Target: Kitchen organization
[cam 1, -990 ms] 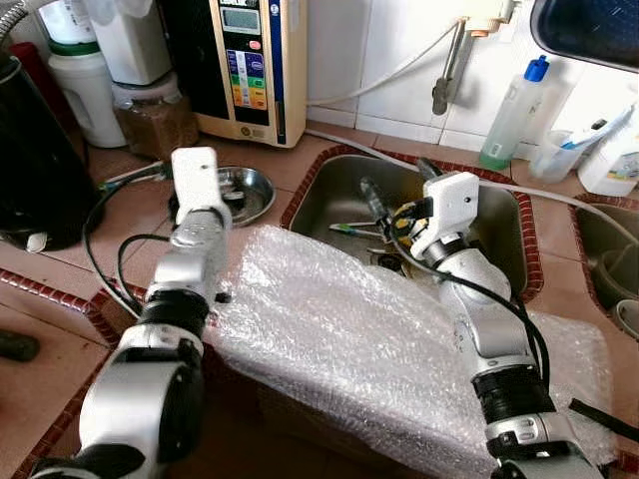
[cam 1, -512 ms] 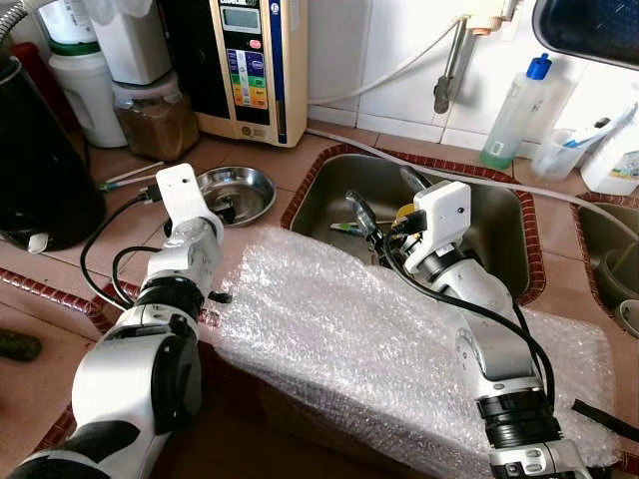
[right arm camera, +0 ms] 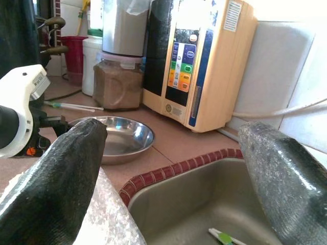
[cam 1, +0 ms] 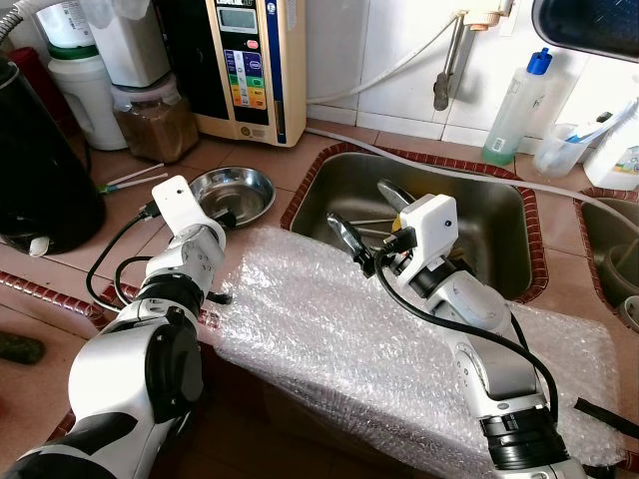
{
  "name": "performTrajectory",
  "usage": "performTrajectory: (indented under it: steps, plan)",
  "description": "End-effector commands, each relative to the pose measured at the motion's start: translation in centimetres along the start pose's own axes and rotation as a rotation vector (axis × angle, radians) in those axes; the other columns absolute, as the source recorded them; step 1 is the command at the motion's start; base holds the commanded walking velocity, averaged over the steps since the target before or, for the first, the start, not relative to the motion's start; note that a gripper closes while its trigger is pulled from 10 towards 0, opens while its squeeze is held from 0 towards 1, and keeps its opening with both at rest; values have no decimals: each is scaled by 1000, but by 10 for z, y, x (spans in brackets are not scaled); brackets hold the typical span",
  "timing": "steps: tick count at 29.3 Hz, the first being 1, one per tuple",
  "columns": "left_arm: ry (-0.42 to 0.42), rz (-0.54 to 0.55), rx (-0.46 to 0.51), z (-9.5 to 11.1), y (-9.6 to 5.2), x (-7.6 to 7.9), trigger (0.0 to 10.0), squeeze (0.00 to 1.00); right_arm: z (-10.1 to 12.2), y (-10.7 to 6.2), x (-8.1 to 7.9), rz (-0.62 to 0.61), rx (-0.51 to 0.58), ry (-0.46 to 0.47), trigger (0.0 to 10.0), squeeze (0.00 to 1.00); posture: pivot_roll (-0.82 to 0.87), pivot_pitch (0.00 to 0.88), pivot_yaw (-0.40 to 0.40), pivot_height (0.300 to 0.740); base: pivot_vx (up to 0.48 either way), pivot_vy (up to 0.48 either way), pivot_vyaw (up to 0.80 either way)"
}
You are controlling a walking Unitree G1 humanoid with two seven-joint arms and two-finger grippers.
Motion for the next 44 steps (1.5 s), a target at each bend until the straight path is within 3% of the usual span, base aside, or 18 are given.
performTrajectory:
  steps: [1, 2, 3, 4, 15, 28, 44]
  plan:
    - [-14, 19, -15, 0, 0, -1, 4941, 0, 5, 0, -2, 15, 11, -5, 10000, 0, -28, 0, 88, 740, 0, 0, 0]
    - [-24, 26, -19, -1, 0, -2, 1608, 0, 5, 0, -2, 16, 10, -5, 10000, 0, -28, 0, 88, 740, 0, 0, 0]
    - [-31, 29, -24, -1, 1, -4, 118, 0, 5, 0, -2, 19, 8, -6, 10000, 0, -28, 0, 88, 740, 0, 0, 0]
    - [-37, 30, -27, -1, 1, -5, 0, 0, 5, 0, -2, 19, 7, -7, 10000, 0, -28, 0, 88, 740, 0, 0, 0]
    - [-26, 52, -18, 4, 2, -12, 0, 0, 3, 1, -1, 18, -5, -6, 10000, 0, -18, 0, 82, 740, 0, 0, 0]
    - [-25, 113, 18, 10, 4, -31, 0, 0, 1, 4, 2, 33, -12, -14, 10000, 0, -9, 0, 68, 740, 0, 0, 0]
    - [-41, 105, 37, 17, 4, -35, 0, 0, 0, 7, 3, 43, -12, -22, 10000, 0, 5, 0, 59, 740, 0, 0, 0]
Point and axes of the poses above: a point about 5 cm out from each wrist's last joint towards the gripper, its own y axis pointing out of the wrist towards the gripper, its own z axis along the axis of the wrist's last joint, x = y × z, the point moved 2 cm from there along y, pointing out of the wrist towards the gripper, and after that the axes turned 13 degrees about -y, right-handed, at the moved point
